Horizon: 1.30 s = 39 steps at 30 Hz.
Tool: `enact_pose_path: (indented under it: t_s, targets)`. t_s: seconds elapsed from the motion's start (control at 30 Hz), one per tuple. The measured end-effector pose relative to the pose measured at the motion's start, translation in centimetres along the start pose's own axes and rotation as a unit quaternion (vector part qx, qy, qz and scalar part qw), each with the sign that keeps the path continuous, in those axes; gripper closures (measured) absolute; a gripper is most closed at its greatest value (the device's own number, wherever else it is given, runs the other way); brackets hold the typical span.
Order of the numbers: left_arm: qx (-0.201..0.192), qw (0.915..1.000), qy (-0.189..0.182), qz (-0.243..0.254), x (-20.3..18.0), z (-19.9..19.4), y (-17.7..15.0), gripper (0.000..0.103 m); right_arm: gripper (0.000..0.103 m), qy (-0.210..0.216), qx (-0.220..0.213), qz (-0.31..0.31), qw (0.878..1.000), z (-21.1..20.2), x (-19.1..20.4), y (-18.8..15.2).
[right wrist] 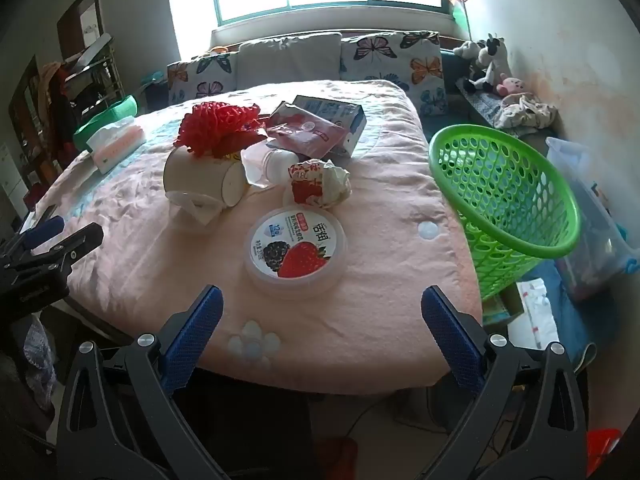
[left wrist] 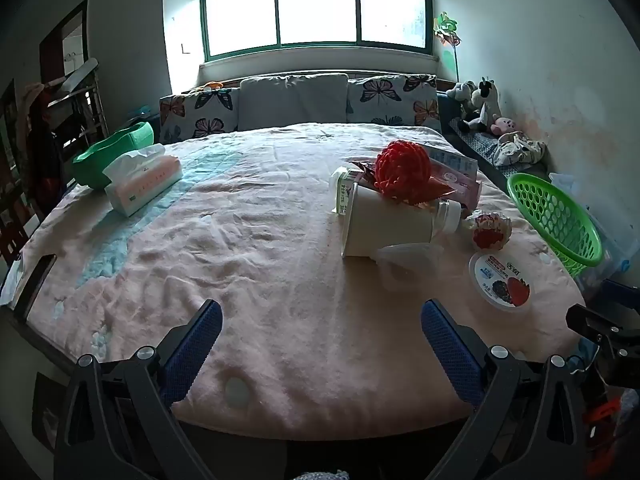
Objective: Collect trash
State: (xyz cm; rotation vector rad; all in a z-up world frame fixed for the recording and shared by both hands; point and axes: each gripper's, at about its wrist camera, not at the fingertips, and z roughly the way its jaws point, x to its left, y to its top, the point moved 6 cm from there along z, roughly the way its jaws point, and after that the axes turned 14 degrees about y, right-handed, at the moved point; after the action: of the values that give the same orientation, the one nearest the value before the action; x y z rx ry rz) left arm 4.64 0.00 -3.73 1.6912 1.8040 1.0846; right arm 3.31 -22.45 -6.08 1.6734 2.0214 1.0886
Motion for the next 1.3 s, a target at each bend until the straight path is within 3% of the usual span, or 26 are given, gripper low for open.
enact_pose_path:
  t_s: [1.3]
  targets:
    - [0.010, 0.9999, -0.006, 0.000, -0.5, 0.5, -0.5, 0.006, 0.004, -0.002, 0.009, 0.002, 1.000, 0.5, -0.3, 0.4]
